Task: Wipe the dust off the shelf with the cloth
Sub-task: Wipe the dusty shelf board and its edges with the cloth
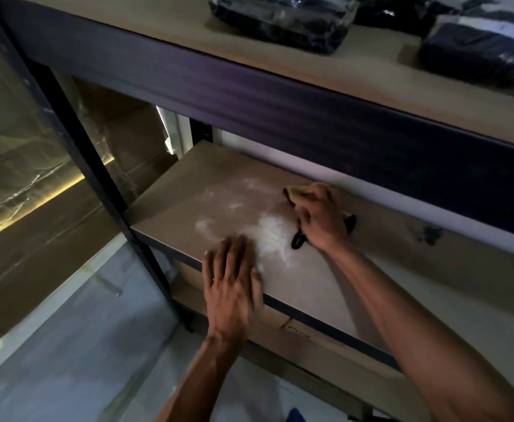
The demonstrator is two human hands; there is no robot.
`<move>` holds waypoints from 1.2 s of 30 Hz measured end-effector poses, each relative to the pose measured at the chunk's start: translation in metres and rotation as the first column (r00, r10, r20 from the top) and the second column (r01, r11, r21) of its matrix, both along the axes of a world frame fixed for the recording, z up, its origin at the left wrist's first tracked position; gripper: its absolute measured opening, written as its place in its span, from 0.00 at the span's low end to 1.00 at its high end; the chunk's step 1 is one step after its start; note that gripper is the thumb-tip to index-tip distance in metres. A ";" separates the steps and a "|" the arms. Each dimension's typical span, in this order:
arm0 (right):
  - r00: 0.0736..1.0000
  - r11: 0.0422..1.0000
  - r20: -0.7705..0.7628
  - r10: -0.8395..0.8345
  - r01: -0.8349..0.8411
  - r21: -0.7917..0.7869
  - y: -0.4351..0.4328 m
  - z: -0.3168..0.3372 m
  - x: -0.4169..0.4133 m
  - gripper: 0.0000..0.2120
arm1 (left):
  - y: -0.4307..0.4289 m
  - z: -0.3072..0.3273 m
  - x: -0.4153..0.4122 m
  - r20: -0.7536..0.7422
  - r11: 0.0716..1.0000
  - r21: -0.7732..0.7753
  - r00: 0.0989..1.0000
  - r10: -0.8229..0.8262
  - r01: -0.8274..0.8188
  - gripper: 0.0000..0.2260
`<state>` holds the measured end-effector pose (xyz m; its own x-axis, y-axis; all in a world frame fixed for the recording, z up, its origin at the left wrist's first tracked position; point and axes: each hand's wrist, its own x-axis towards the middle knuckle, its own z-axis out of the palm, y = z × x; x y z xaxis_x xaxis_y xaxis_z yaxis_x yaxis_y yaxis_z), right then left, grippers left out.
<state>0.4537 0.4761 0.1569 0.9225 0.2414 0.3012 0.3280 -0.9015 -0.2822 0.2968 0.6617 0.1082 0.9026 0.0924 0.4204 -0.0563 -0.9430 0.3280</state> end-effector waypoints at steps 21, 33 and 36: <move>0.986 0.990 -0.093 0.138 -0.139 0.002 0.021 0.002 -0.036 0.15 | 0.002 0.003 -0.002 -0.062 1.000 -0.001 0.998 -0.012 0.012 0.24; 0.923 0.925 -0.086 -0.375 0.379 0.038 -0.043 0.010 -0.039 0.13 | 0.003 0.004 -0.002 -0.069 1.000 -0.010 0.997 -0.024 0.023 0.25; 0.926 0.935 -0.131 -0.355 0.353 -0.040 -0.009 -0.001 -0.064 0.15 | 0.001 0.003 -0.002 -0.050 0.999 -0.025 0.999 -0.023 0.022 0.24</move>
<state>0.3893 0.4676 0.1557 0.9802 -0.1048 0.1679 -0.0532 -0.9566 -0.2864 0.2948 0.6631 0.1110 0.9243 0.0818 0.3727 -0.0601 -0.9334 0.3538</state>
